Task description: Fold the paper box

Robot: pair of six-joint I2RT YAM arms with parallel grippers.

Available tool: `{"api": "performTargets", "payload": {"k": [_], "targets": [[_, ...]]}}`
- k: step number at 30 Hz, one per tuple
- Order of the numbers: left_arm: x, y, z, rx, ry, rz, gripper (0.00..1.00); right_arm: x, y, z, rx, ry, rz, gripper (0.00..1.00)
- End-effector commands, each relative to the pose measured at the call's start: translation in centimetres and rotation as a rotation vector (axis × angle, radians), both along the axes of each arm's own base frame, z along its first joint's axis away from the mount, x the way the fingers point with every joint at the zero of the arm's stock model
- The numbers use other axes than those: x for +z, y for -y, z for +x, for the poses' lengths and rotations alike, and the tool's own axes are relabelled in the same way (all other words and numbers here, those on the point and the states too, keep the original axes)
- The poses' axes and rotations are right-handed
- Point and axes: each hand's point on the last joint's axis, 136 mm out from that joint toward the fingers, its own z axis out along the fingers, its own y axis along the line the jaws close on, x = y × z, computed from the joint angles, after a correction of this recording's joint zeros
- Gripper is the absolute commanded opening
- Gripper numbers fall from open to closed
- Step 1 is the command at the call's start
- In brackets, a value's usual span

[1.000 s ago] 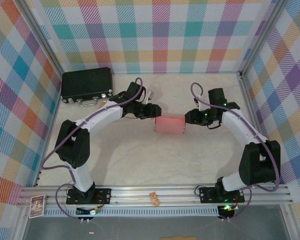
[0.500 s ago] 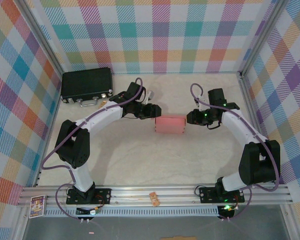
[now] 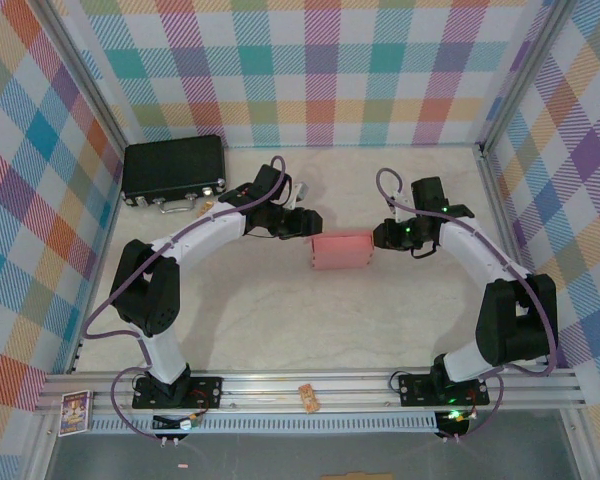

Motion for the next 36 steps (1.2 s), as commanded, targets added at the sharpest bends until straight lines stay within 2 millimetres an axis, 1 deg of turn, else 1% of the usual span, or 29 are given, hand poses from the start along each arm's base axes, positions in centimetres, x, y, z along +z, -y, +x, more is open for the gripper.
{"api": "performTargets", "payload": {"k": [1, 4, 6, 9, 11, 15, 18, 20, 21, 23, 25, 28, 29, 31, 33, 36], "targets": [[-0.3, 0.4, -0.7, -0.021, -0.027, 0.006, 0.54, -0.3, -0.2, 0.1, 0.007, 0.0, -0.014, 0.13], [-0.1, 0.6, -0.8, -0.022, -0.028, -0.002, 0.54, -0.1, -0.3, 0.0, 0.005, 0.001, -0.009, 0.06], [0.1, 0.6, -0.9, -0.02, -0.03, -0.008, 0.55, 0.1, -0.3, -0.1, -0.002, 0.002, -0.013, 0.05], [0.4, 0.7, -1.0, -0.017, -0.019, -0.016, 0.56, 0.1, -0.2, -0.3, -0.005, 0.002, -0.017, 0.05], [0.6, 0.3, -0.8, -0.002, -0.003, 0.0, 0.56, 0.1, -0.3, -0.3, -0.001, 0.005, -0.02, 0.06], [2.0, -0.7, -0.3, 0.023, 0.061, 0.024, 0.58, 0.2, -0.3, -0.4, 0.018, 0.003, -0.034, 0.07], [2.3, -1.3, 0.5, 0.044, 0.062, 0.014, 0.6, 0.1, -0.2, -0.3, 0.029, 0.001, -0.048, 0.09], [2.4, -1.4, 1.0, 0.048, 0.062, 0.008, 0.6, 0.2, -0.3, -0.2, 0.038, -0.003, -0.049, 0.13], [2.4, -1.4, 1.3, 0.054, 0.063, 0.008, 0.6, 0.2, -0.3, -0.2, 0.043, -0.005, -0.048, 0.16], [2.2, -1.5, 1.7, 0.057, 0.067, 0.014, 0.6, 0.4, -0.4, -0.1, 0.048, 0.0, -0.049, 0.26], [1.6, -1.8, 2.5, 0.075, 0.068, 0.026, 0.6, 0.9, -0.4, 0.0, 0.05, 0.011, -0.045, 0.36], [0.3, -1.7, 3.4, 0.091, 0.051, 0.03, 0.6, 1.9, -0.1, 0.3, 0.039, 0.055, -0.054, 0.45], [-0.3, -1.5, 3.5, 0.086, 0.042, 0.031, 0.6, 2.1, 0.2, 0.5, 0.022, 0.071, -0.071, 0.45], [-1.6, -1.0, 3.8, 0.081, 0.013, 0.027, 0.6, 2.4, 1.4, 1.2, -0.027, 0.098, -0.099, 0.48], [-2.6, -0.7, 3.9, 0.08, -0.009, 0.022, 0.6, 2.1, 2.8, 2.1, -0.085, 0.096, -0.105, 0.49], [-4.1, -1.0, 4.2, 0.115, -0.015, 0.035, 0.61, 0.8, 5.0, 3.6, -0.176, 0.051, -0.095, 0.51]]}}
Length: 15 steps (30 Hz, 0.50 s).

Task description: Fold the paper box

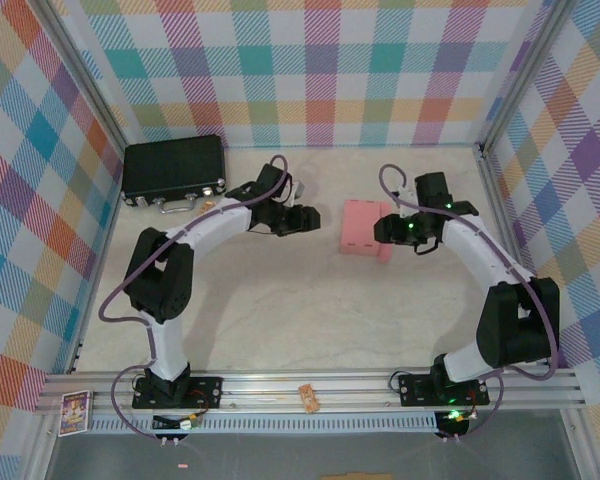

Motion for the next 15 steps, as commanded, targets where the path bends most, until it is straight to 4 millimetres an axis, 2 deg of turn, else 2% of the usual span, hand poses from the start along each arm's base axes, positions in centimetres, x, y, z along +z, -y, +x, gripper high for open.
{"api": "performTargets", "payload": {"k": [1, 5, 9, 13, 15], "targets": [[-0.6, 0.0, 0.9, 0.041, 0.004, -0.017, 0.61, -0.7, 2.9, 2.6, -0.129, -0.009, 0.012, 0.5], [-1.4, 2.0, 1.5, 0.013, -0.016, -0.078, 0.62, -2.5, 2.6, 5.0, -0.136, -0.075, 0.198, 0.45], [-1.2, 4.8, 3.0, -0.031, 0.025, -0.136, 0.65, -4.4, 1.9, 6.7, -0.127, -0.112, 0.264, 0.46], [-2.1, 6.6, 4.9, -0.032, 0.025, -0.168, 0.66, -4.4, -0.3, 7.9, -0.056, -0.13, 0.409, 0.46], [-2.6, 7.8, 5.6, -0.043, 0.012, -0.19, 0.66, -4.9, -0.6, 8.4, -0.049, -0.149, 0.428, 0.45]]}}
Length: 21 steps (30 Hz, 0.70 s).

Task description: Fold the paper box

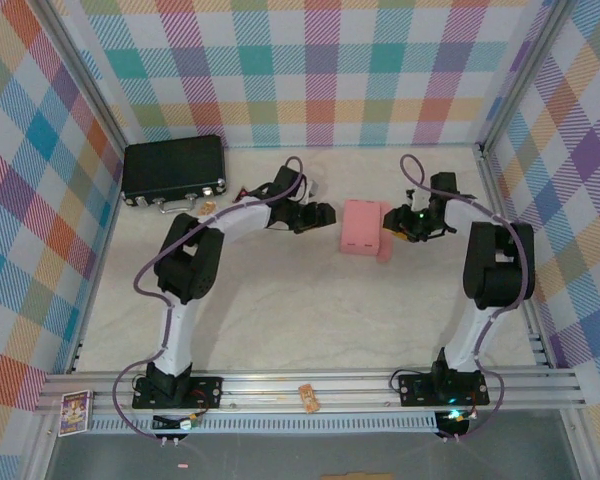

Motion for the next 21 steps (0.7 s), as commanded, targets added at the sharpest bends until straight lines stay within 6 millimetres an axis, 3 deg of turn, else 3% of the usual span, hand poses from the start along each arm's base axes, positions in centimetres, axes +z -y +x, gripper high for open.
{"api": "performTargets", "payload": {"k": [1, 6, 11, 15, 17, 21], "targets": [[0.9, 2.9, 1.2, -0.031, 0.009, -0.089, 0.66, 2.1, -2.2, 1.6, 0.059, 0.049, 0.132, 0.45], [-0.4, 5.1, 1.5, -0.047, -0.026, -0.137, 0.64, 0.8, -3.7, 1.7, 0.107, 0.012, 0.119, 0.45], [-1.5, 5.3, 0.3, -0.033, -0.065, -0.122, 0.53, 0.3, -6.0, 1.6, 0.186, -0.003, 0.116, 0.42], [-1.7, 4.5, -2.0, -0.009, -0.097, -0.12, 0.42, 0.7, -8.5, 1.0, 0.284, 0.002, 0.111, 0.41], [-2.1, 3.5, -3.9, 0.029, -0.121, -0.103, 0.41, 0.8, -9.8, 0.6, 0.342, -0.006, 0.098, 0.41], [-1.9, 3.3, -8.1, 0.062, -0.134, -0.134, 0.44, 0.7, -12.1, -0.7, 0.44, -0.019, 0.078, 0.42]]}}
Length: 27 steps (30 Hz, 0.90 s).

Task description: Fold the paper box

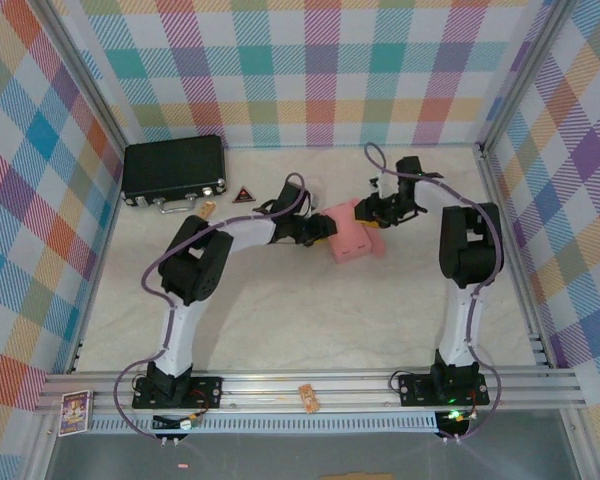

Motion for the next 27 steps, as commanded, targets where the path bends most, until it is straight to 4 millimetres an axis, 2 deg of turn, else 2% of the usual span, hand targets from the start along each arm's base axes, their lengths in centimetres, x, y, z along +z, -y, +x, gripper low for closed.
{"api": "performTargets", "payload": {"k": [1, 5, 7, 11, 13, 17, 18, 21, 24, 27], "targets": [[1.0, 2.5, -5.0, -0.028, -0.014, -0.064, 0.45, 0.6, -3.8, -3.0, 0.169, -0.029, 0.033, 0.42], [1.5, 2.0, -7.5, 0.02, -0.011, -0.09, 0.5, 1.1, -3.7, -3.4, 0.174, 0.011, -0.019, 0.43], [2.9, 1.4, -8.0, 0.025, 0.02, -0.091, 0.54, 2.3, -2.9, -2.9, 0.132, 0.061, -0.069, 0.46], [6.1, -1.7, -7.7, 0.017, 0.139, 0.079, 0.67, 5.1, -0.7, -2.6, 0.016, 0.126, -0.125, 0.5], [7.4, -4.0, -7.3, 0.027, 0.195, 0.198, 0.73, 6.4, 1.1, -2.9, -0.064, 0.159, -0.156, 0.52], [8.6, -7.5, -5.7, 0.049, 0.255, 0.285, 0.79, 6.9, 3.9, -5.6, -0.164, 0.136, -0.22, 0.54], [8.0, -8.6, -5.5, 0.039, 0.238, 0.322, 0.79, 6.8, 4.2, -6.5, -0.193, 0.123, -0.226, 0.55], [7.6, -9.8, -3.9, -0.004, 0.257, 0.377, 0.82, 5.8, 4.9, -9.0, -0.303, 0.044, -0.205, 0.52], [6.9, -8.2, -3.0, -0.137, 0.268, 0.356, 0.86, 4.2, 5.7, -11.1, -0.408, 0.006, -0.187, 0.55], [5.1, -6.8, -2.4, -0.218, 0.228, 0.355, 0.86, 3.2, 4.5, -12.0, -0.449, -0.023, -0.067, 0.56]]}}
